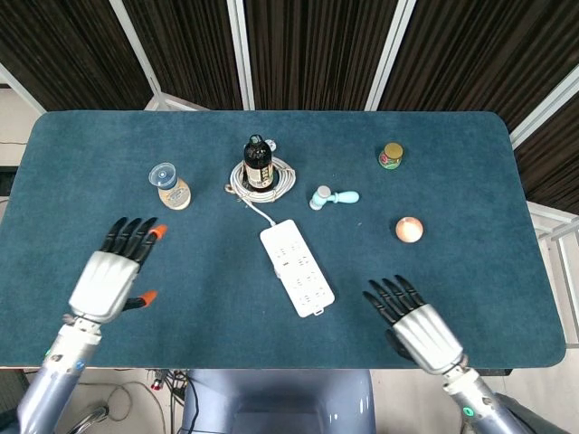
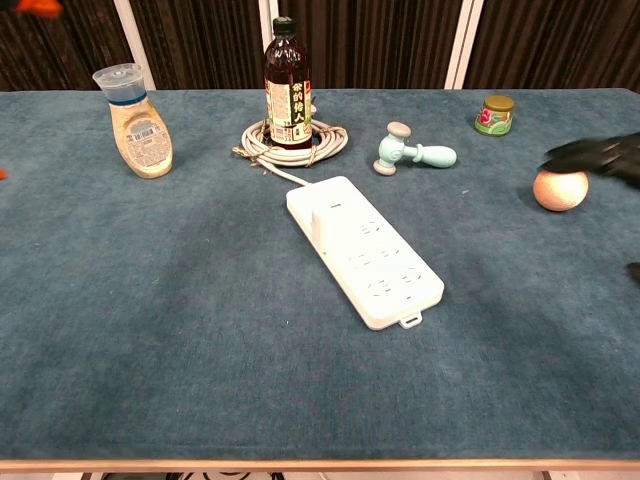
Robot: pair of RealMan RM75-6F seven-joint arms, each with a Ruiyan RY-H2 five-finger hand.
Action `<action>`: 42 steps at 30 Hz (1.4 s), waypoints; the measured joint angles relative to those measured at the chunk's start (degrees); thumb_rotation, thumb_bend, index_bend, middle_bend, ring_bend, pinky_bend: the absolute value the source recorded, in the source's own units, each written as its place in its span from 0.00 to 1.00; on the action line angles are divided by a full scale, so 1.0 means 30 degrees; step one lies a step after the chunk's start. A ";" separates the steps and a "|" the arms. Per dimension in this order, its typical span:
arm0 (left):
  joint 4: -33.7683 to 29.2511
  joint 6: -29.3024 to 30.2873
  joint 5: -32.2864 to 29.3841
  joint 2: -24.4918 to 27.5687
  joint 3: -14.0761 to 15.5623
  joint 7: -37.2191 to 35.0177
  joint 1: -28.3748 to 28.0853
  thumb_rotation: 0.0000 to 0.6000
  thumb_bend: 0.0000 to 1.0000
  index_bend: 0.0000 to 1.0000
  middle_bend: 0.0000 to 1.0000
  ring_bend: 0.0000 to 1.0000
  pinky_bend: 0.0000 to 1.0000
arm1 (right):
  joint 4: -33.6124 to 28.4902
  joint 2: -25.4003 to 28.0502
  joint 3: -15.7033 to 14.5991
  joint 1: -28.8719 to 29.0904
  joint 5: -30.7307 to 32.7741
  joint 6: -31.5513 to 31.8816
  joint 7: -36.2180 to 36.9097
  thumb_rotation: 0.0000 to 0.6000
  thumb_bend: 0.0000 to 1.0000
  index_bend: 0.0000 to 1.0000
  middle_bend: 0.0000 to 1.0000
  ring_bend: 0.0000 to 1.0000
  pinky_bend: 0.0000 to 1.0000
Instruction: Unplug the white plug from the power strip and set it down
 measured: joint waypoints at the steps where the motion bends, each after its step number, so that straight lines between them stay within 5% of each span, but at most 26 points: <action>1: -0.0112 -0.0268 -0.0285 -0.0185 -0.0163 0.0328 -0.0313 1.00 0.02 0.03 0.02 0.00 0.00 | -0.0059 -0.0286 0.0016 0.0149 0.0082 -0.0349 -0.0336 1.00 0.66 0.00 0.00 0.00 0.00; 20: 0.0659 -0.3070 -0.6415 -0.4884 -0.1844 0.5168 -0.5666 1.00 0.03 0.05 0.03 0.00 0.00 | 0.1427 -0.5827 0.1090 0.2601 0.3619 -0.5087 -0.4872 1.00 0.75 0.00 0.00 0.00 0.00; 42: 0.3776 -0.3544 -1.0144 -0.8521 -0.1758 0.6448 -0.9440 1.00 0.03 0.08 0.07 0.00 0.00 | 0.3938 -0.8000 0.1781 0.4378 0.6891 -0.6526 -0.5427 1.00 0.75 0.00 0.00 0.00 0.00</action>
